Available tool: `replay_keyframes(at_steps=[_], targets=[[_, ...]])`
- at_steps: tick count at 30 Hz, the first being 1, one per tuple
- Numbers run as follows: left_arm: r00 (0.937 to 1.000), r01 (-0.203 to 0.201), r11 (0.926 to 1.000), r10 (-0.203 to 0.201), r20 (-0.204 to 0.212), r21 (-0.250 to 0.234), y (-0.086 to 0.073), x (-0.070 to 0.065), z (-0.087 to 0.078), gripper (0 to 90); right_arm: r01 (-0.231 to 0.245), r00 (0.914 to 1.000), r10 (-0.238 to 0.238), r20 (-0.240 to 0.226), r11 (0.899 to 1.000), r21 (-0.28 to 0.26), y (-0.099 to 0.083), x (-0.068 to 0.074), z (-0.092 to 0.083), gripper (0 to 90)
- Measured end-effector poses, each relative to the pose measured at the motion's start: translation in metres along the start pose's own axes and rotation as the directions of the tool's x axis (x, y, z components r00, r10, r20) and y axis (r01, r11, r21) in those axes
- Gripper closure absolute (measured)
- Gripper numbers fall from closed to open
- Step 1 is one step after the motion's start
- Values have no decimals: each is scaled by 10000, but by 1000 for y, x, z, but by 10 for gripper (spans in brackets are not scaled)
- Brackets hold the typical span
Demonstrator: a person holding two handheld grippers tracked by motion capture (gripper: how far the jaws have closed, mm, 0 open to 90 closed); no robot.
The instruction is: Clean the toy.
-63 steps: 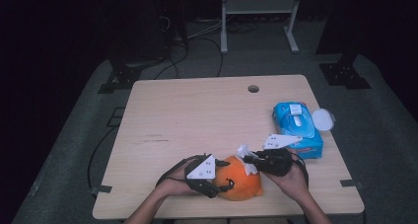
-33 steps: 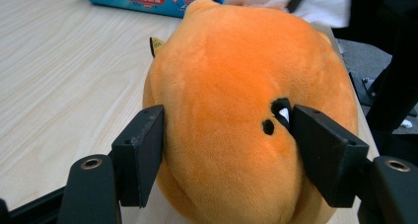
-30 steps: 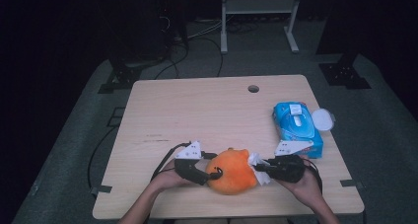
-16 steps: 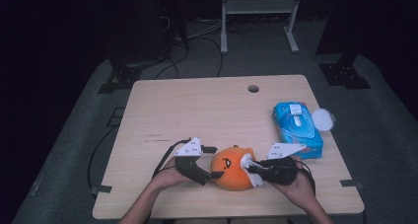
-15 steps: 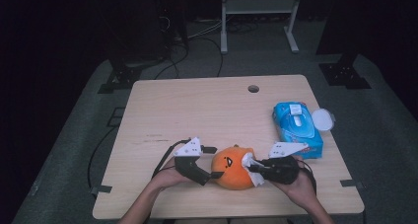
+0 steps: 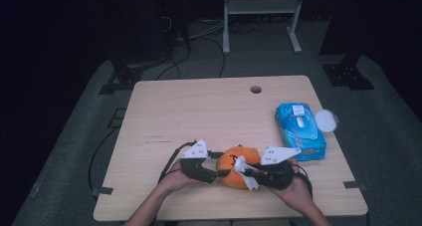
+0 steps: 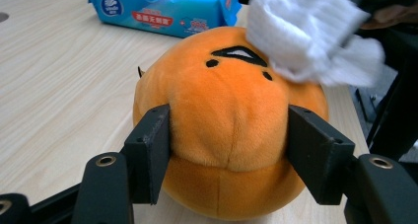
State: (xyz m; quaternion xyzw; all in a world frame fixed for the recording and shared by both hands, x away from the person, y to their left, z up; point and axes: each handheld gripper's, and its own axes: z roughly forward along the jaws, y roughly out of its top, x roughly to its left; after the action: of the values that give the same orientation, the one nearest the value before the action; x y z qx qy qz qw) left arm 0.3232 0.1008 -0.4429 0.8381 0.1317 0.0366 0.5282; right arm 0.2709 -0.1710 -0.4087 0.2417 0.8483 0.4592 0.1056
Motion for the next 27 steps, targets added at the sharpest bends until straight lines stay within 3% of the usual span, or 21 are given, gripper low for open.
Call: replay_keyframes(at_steps=[4,8,10,11,17,21,23,25,27], targets=[[9999,-150,9999,150,-85,29,1,0,1,375,-141,9993,141,349,9999,-8,-6,-5,-8,806],[9999,-35,10000,35,-125,-8,2,0,4,376,150,9994,-151,-320,9999,-31,1,11,6,806],[9999,-62,10000,63,-146,45,2,0,3,376,439,9986,-435,-293,9989,140,4,15,12,806],[9999,122,9999,-123,-120,-43,0,2,2,376,461,9986,-457,-276,9988,138,4,15,12,806],[9996,269,9996,-270,-126,-82,-1,4,2,362,-154,9986,158,505,9999,-76,-4,-10,-8,806],[9992,346,9992,-350,-187,-223,-2,5,2,327,-486,9958,487,774,9988,-37,-13,-20,-16,806],[9994,304,9993,-307,-141,-236,-1,3,3,341,-508,9964,513,672,9987,-91,-12,-17,-15,806],[10000,-38,9997,36,-65,-230,1,1,5,353,-399,9989,404,239,9990,-194,-7,-9,-10,806],[9996,-251,9996,249,-119,-154,1,-2,5,354,-73,9999,74,90,9999,-143,-1,-2,-2,805]])
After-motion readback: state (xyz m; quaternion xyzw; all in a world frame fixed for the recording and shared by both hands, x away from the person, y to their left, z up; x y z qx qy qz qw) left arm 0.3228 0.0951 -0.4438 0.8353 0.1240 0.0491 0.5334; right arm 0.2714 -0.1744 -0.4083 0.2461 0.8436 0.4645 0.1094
